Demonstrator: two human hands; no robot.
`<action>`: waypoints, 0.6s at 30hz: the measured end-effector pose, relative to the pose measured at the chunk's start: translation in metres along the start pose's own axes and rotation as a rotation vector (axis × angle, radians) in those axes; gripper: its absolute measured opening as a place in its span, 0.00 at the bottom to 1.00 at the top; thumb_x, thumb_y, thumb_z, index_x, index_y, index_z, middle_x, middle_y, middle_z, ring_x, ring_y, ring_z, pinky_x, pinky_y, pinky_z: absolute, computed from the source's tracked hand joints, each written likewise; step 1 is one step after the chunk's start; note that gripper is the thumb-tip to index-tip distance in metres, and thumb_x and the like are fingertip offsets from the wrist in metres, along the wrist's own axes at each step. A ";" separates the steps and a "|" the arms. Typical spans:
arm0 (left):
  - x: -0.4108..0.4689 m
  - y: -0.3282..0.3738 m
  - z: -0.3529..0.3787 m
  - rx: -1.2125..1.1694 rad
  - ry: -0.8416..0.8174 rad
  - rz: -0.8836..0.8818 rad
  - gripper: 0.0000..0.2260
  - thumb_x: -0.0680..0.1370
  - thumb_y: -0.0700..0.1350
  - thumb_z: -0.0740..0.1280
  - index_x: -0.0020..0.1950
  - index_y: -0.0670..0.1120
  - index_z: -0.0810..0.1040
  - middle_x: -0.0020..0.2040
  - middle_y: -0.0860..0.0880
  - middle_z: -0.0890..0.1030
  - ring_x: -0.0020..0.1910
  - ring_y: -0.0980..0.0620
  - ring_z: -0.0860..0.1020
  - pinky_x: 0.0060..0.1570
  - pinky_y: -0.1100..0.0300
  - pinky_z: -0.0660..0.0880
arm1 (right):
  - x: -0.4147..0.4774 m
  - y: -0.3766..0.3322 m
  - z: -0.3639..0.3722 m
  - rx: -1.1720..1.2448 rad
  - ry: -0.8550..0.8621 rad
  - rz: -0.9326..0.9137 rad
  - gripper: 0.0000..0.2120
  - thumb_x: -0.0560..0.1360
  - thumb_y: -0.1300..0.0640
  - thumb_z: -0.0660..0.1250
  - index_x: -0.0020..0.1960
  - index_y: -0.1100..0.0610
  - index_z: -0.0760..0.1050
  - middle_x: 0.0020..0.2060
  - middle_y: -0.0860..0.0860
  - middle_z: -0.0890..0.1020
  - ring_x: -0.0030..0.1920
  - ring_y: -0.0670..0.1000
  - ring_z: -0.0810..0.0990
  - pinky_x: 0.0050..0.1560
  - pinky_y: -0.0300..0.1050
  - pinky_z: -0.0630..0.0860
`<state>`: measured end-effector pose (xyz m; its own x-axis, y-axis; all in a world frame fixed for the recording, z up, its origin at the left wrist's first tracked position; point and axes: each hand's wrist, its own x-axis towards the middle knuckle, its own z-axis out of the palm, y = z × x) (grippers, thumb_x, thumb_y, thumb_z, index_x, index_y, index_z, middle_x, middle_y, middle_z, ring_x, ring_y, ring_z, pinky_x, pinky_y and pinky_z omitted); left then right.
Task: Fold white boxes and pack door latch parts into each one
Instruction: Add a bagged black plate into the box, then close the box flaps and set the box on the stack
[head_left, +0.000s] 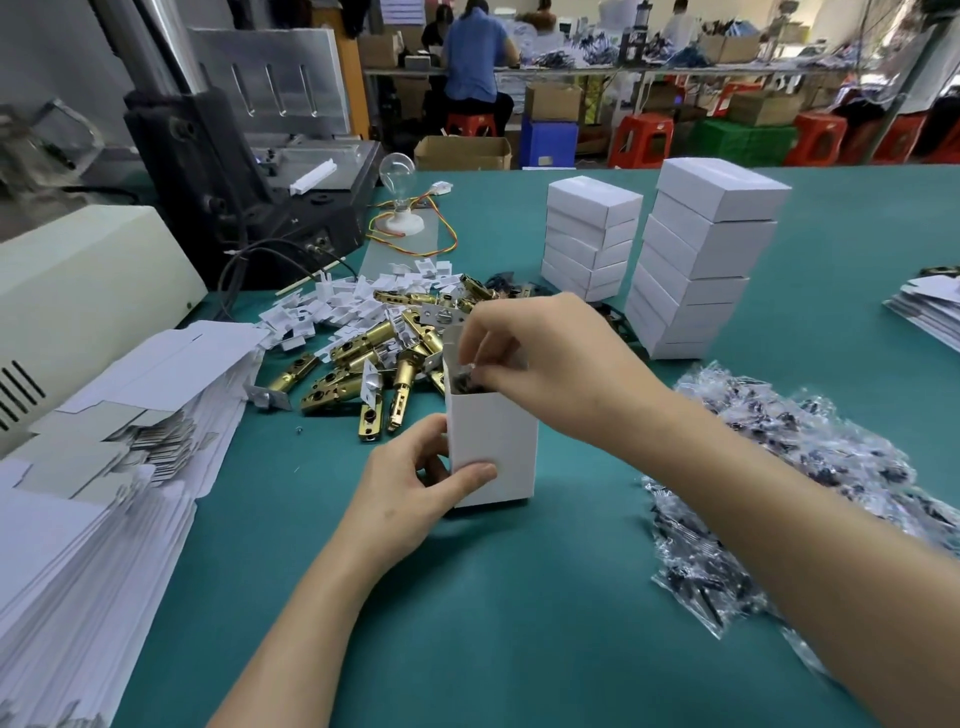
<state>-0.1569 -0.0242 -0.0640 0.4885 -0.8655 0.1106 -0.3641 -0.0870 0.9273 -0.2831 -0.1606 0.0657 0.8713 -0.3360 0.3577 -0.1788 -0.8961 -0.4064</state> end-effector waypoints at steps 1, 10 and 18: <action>0.000 0.000 0.000 0.005 0.018 0.010 0.19 0.72 0.59 0.75 0.63 0.63 0.80 0.54 0.58 0.86 0.36 0.55 0.74 0.39 0.61 0.76 | 0.000 0.000 0.001 -0.005 -0.019 -0.001 0.07 0.76 0.61 0.72 0.49 0.50 0.82 0.42 0.43 0.86 0.45 0.45 0.83 0.50 0.50 0.80; 0.001 0.008 0.001 0.040 0.273 0.173 0.27 0.77 0.56 0.73 0.73 0.69 0.68 0.53 0.64 0.85 0.54 0.56 0.82 0.45 0.60 0.75 | -0.003 0.004 0.004 -0.043 -0.180 0.008 0.14 0.82 0.56 0.63 0.65 0.44 0.76 0.44 0.38 0.78 0.59 0.48 0.76 0.66 0.53 0.70; 0.000 0.008 0.004 0.039 0.293 0.209 0.31 0.78 0.54 0.73 0.78 0.67 0.66 0.53 0.60 0.86 0.54 0.52 0.84 0.45 0.49 0.79 | -0.003 0.012 0.017 -0.077 0.006 -0.110 0.16 0.78 0.57 0.65 0.64 0.48 0.75 0.47 0.42 0.83 0.56 0.48 0.73 0.61 0.50 0.67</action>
<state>-0.1635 -0.0265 -0.0581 0.6046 -0.6892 0.3992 -0.5073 0.0532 0.8601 -0.2806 -0.1655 0.0456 0.8848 -0.2364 0.4015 -0.1175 -0.9471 -0.2987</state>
